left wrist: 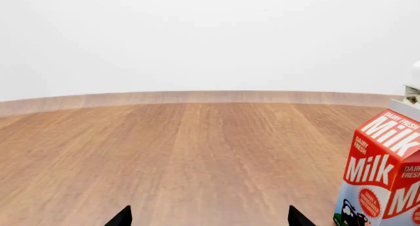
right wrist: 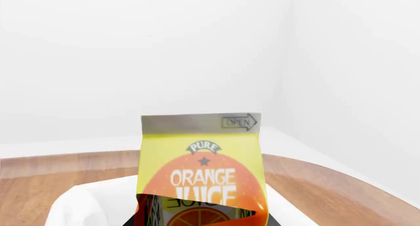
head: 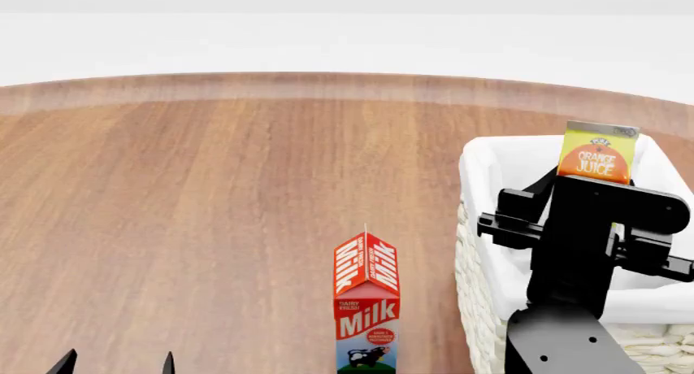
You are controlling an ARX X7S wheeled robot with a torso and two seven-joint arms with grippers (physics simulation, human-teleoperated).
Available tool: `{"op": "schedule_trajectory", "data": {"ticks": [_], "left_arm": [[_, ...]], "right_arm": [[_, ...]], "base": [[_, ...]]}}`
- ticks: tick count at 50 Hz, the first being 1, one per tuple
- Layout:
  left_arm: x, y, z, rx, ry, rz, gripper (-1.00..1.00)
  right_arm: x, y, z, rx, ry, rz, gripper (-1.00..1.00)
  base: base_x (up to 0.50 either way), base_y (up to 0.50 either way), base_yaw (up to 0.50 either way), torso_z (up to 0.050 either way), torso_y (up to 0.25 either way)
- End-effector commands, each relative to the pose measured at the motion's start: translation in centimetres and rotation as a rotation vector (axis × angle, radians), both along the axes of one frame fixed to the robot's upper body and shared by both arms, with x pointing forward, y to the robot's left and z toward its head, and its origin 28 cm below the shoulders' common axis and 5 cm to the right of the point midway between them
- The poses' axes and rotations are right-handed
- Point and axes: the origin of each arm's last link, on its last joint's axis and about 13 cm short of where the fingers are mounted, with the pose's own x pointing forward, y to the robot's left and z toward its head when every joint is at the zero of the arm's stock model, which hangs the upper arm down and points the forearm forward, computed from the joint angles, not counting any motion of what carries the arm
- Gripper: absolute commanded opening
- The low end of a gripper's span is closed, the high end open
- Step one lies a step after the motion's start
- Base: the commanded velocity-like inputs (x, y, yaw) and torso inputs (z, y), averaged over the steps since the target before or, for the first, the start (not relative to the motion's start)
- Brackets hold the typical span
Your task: Pick up the orange juice, and put it in the basket.
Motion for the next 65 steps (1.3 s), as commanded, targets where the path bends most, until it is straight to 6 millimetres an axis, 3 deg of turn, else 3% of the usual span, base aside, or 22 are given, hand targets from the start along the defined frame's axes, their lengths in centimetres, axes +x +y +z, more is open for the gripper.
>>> {"op": "schedule_trajectory", "data": {"ticks": [1, 12, 13, 36, 65], "left_arm": [[0.0, 0.0, 0.0, 0.0, 0.0, 0.0, 1.0], [0.0, 0.0, 0.0, 0.0, 0.0, 0.0, 1.0], [0.0, 0.0, 0.0, 0.0, 0.0, 0.0, 1.0], [0.0, 0.0, 0.0, 0.0, 0.0, 0.0, 1.0], [0.0, 0.0, 0.0, 0.0, 0.0, 0.0, 1.0]], "right_arm": [[0.5, 0.0, 0.3, -0.049, -0.021, -0.002, -1.0], [0.6, -0.1, 0.0, -0.038, 0.01, 0.013, -1.0], [0.6, -0.1, 0.1, -0.043, -0.003, -0.002, 1.0], [-0.1, 0.4, 0.9, -0.047, -0.029, 0.01, 1.0], [-5.4, 1.5, 4.4, -0.018, -0.201, 0.155, 1.0]], "base": [[0.0, 0.0, 0.0, 0.0, 0.0], [0.0, 0.0, 0.0, 0.0, 0.001], [0.0, 0.0, 0.0, 0.0, 0.0], [0.0, 0.0, 0.0, 0.0, 0.0], [0.0, 0.0, 0.0, 0.0, 0.0]]}}
